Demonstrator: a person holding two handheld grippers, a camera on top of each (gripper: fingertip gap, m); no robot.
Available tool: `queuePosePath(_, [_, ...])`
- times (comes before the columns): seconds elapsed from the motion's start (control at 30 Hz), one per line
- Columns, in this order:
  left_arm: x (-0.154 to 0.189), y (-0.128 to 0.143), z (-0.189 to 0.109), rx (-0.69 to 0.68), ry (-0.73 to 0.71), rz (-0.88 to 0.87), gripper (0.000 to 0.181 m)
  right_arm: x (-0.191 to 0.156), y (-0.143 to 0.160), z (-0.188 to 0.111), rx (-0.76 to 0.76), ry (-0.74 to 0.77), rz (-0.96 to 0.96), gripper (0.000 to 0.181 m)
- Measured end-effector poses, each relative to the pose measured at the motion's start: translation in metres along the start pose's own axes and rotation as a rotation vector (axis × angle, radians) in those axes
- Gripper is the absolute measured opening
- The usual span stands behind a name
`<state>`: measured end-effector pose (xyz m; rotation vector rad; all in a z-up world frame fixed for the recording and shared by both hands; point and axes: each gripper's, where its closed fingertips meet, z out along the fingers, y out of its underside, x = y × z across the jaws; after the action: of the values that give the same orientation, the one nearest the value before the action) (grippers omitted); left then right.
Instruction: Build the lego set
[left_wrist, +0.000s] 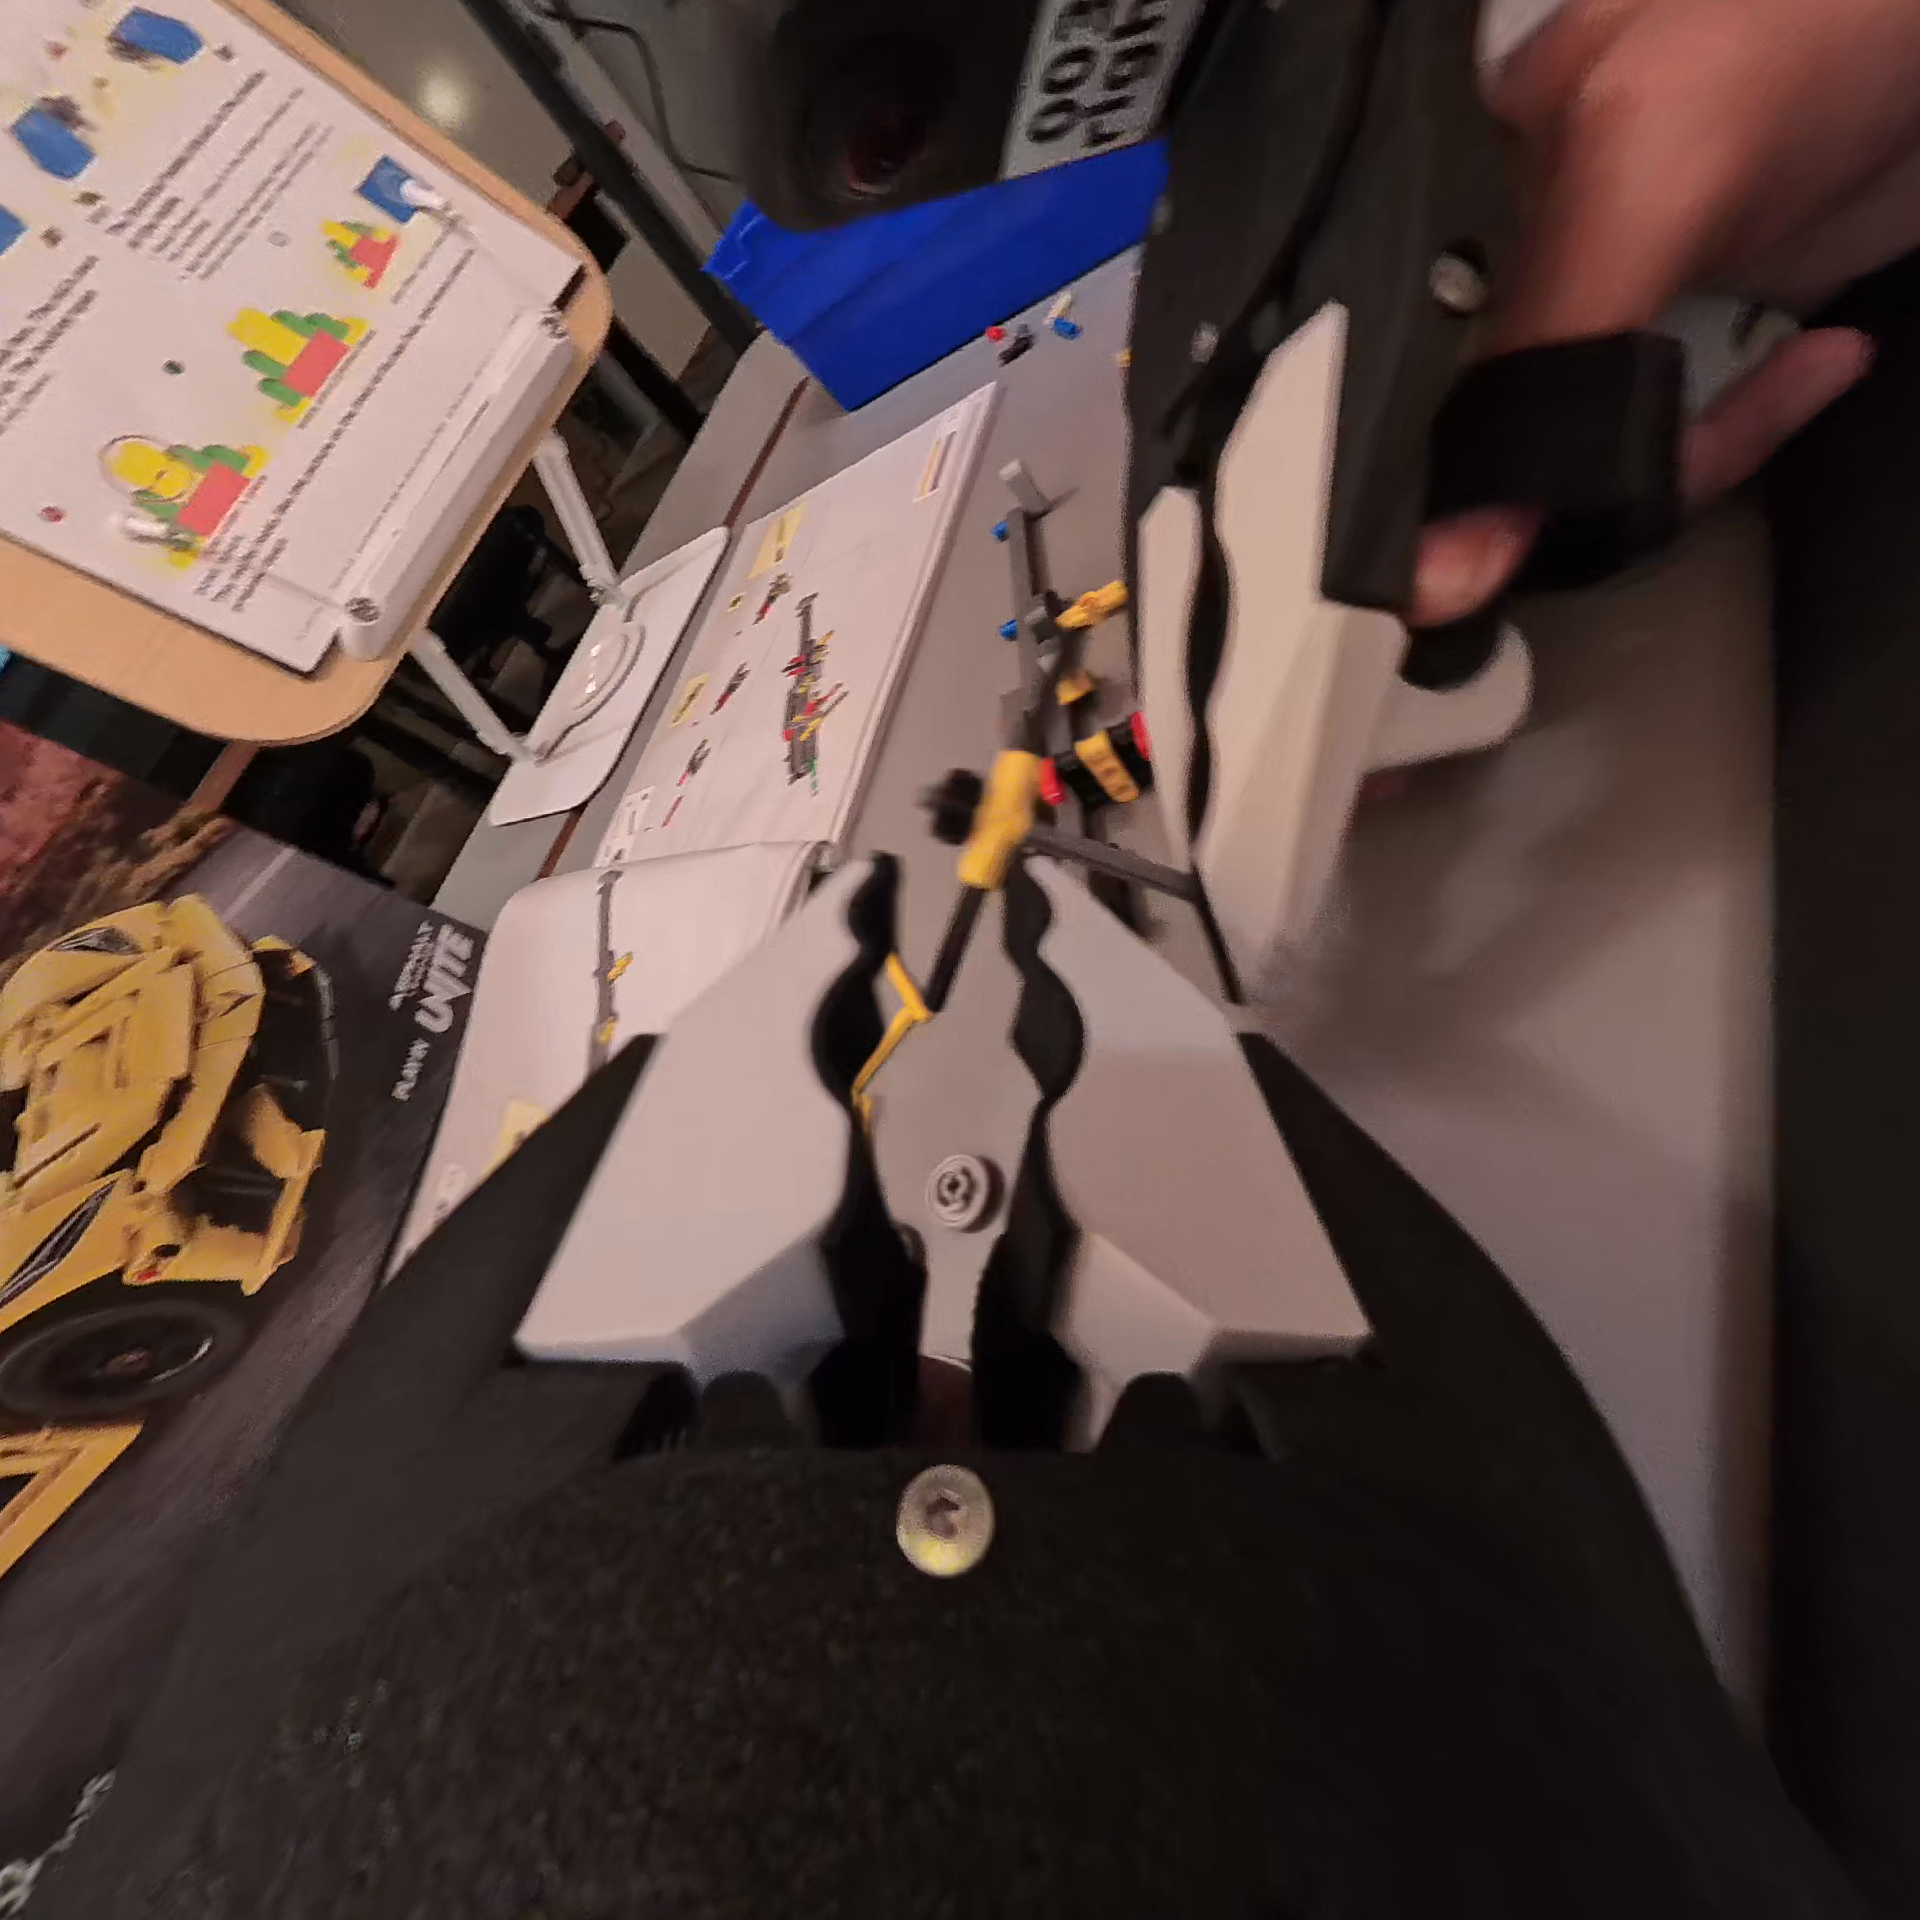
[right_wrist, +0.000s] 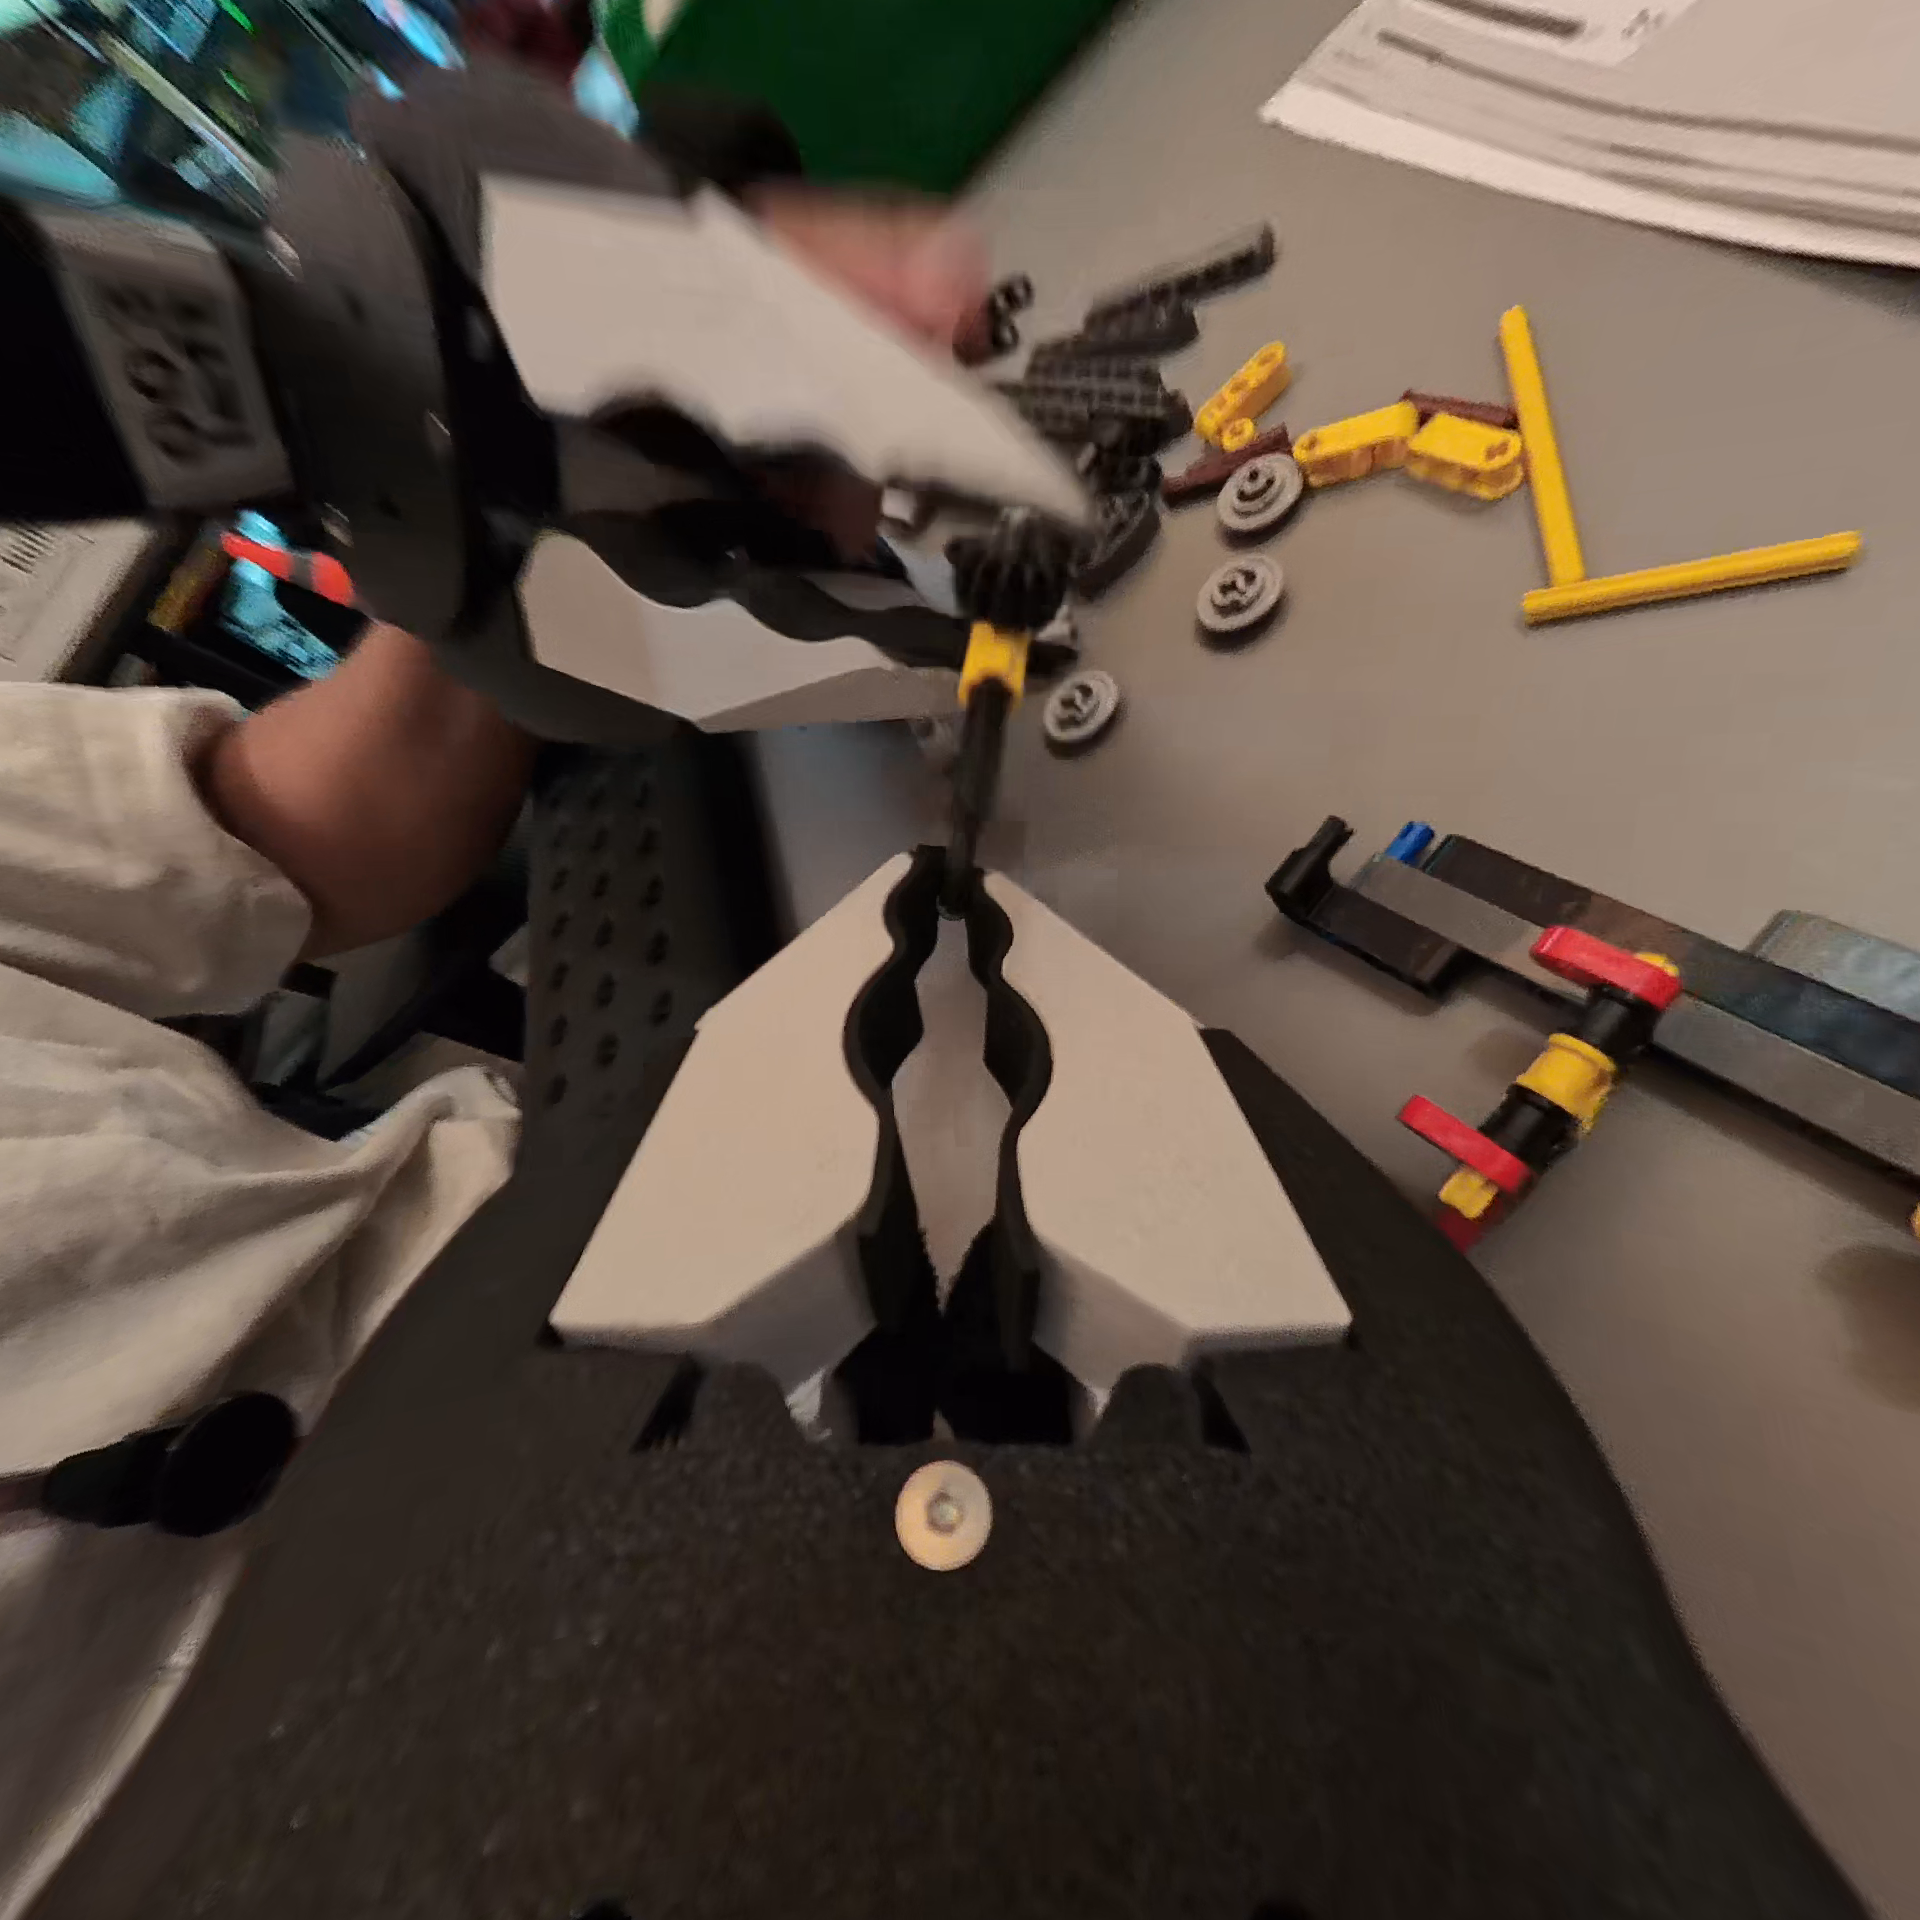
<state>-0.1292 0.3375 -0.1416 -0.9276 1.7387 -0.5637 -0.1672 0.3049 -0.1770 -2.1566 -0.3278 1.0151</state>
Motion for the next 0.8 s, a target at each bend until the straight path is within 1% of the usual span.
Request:
queuePosePath(0.03, [0.003,0.0,0.0,0.001,0.015,-0.011,0.005,-0.002,-0.003,-0.003,0.013,-0.025,0.018,0.004])
queuePosePath(0.17, [0.0,0.001,-0.001,-0.001,0.003,-0.03,0.005,-0.001,-0.005,-0.008,0.039,-0.03,0.005,0.004])
queuePosePath(0.27, [0.002,0.003,0.0,-0.004,0.044,-0.105,0.005,-0.001,-0.002,-0.009,0.014,0.024,-0.116,0.007])
queuePosePath(0.37, [0.001,0.003,-0.001,0.027,0.091,-0.208,0.005,-0.004,-0.002,-0.022,0.014,0.064,-0.34,0.034])
queuePosePath(0.4, [0.001,0.002,-0.003,0.042,0.103,-0.236,0.005,-0.009,-0.006,-0.029,0.054,0.043,-0.417,0.042])
queuePosePath(0.47, [0.0,-0.001,-0.008,0.075,0.129,-0.29,0.005,-0.022,-0.026,-0.048,0.202,-0.018,-0.566,0.053])
queuePosePath(0.5, [0.0,-0.004,-0.01,0.097,0.143,-0.309,0.005,-0.026,-0.038,-0.058,0.264,-0.029,-0.605,0.05])
queuePosePath(0.53, [-0.001,-0.008,-0.013,0.127,0.156,-0.329,0.004,-0.029,-0.049,-0.066,0.307,-0.038,-0.621,0.046])
queuePosePath(0.57, [0.0,-0.013,-0.017,0.162,0.179,-0.353,0.004,-0.03,-0.059,-0.071,0.338,-0.054,-0.631,0.046])
queuePosePath(0.63, [0.0,-0.025,-0.025,0.234,0.209,-0.389,0.004,-0.033,-0.074,-0.072,0.359,-0.139,-0.611,0.045])
queuePosePath(0.7, [0.001,-0.038,-0.032,0.308,0.246,-0.43,0.004,-0.042,-0.08,-0.065,0.36,-0.281,-0.542,0.049])
queuePosePath(0.77, [0.001,-0.046,-0.036,0.351,0.266,-0.448,0.005,-0.053,-0.082,-0.057,0.368,-0.406,-0.489,0.049])
queuePosePath(0.8, [0.002,-0.048,-0.037,0.362,0.272,-0.454,0.004,-0.055,-0.08,-0.05,0.349,-0.425,-0.483,0.049])
